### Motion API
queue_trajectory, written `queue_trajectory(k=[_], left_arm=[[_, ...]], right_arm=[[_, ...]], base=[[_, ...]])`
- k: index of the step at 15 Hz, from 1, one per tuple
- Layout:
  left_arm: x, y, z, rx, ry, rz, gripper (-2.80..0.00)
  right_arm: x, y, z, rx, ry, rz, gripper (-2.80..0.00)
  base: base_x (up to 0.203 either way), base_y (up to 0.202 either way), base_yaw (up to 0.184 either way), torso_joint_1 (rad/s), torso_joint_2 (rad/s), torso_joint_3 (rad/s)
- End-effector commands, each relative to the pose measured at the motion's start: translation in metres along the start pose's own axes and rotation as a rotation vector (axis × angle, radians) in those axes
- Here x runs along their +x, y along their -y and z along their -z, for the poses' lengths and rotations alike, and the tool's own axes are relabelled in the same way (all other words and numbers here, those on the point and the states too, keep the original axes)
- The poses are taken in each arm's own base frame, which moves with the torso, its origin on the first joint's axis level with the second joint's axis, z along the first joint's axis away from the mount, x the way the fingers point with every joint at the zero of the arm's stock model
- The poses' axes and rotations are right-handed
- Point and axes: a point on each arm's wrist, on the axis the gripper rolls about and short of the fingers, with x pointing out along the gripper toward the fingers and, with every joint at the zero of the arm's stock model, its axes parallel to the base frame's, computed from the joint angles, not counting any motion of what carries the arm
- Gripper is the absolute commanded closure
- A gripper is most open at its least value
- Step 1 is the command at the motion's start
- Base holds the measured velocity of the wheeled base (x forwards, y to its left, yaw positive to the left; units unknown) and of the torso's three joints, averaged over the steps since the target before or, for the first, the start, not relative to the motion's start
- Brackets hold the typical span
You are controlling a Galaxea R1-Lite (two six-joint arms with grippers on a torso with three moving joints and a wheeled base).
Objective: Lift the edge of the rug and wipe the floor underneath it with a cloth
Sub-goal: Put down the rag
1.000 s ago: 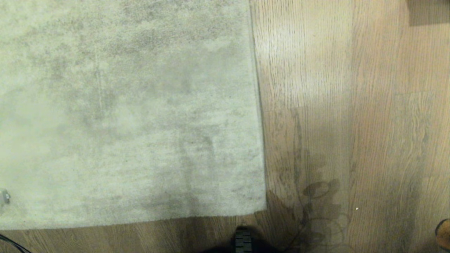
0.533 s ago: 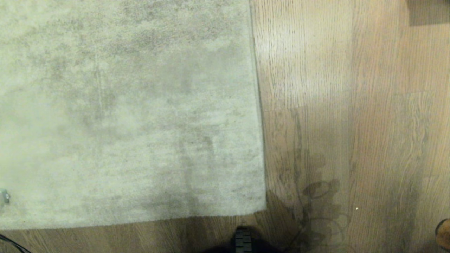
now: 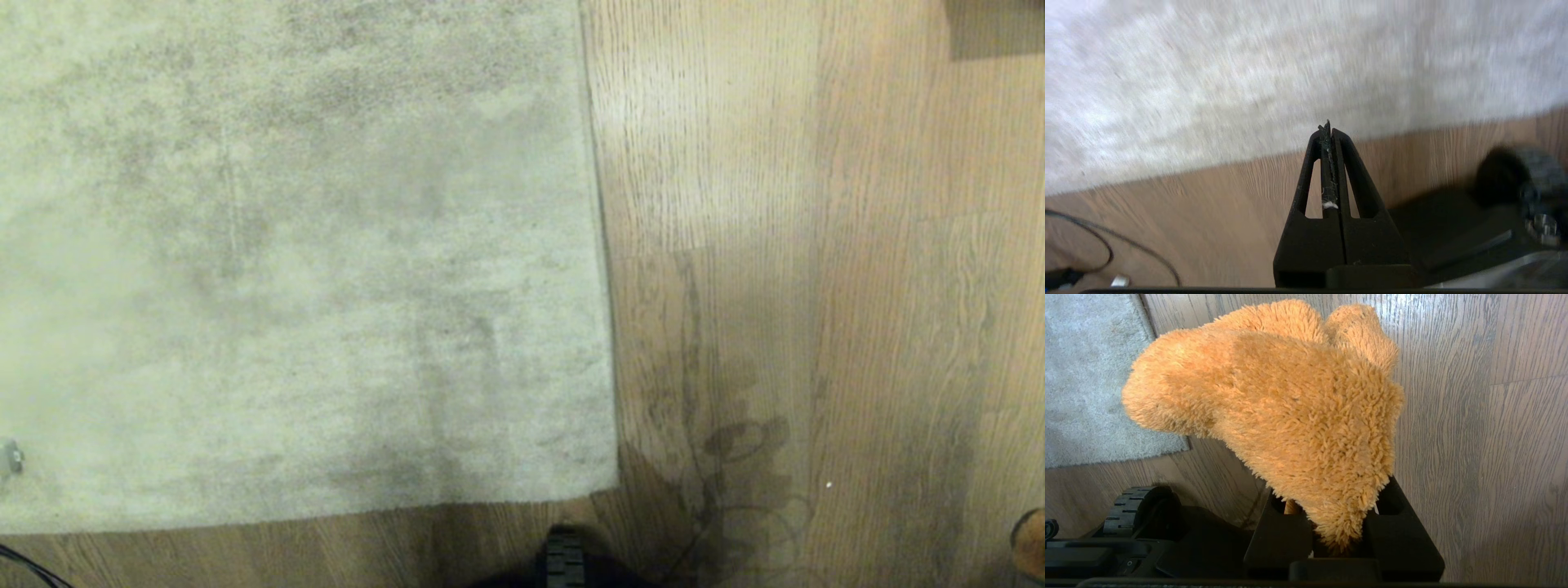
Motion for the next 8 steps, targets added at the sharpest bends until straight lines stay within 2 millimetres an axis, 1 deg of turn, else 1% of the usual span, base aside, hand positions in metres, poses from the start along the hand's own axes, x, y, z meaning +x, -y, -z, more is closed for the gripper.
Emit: queue_trajectory(k=[1, 8], left_arm=[[-0.0084, 0.0003, 0.0031, -0.045, 0.114, -0.017, 0.0], [-0.0084, 0.0003, 0.0032, -0.062, 0.114, -0.019, 0.0]], right_arm=[[0.0001, 0.0, 0.0, 0.0, -0.001, 0.0, 0.0], [0.0001, 0.0, -0.0001, 0.0, -0.001, -0.001, 0.0]], base=[[0.0, 0.0, 0.0, 0.0, 0.0, 0.0], [0.0, 0.0, 0.0, 0.0, 0.0, 0.0]])
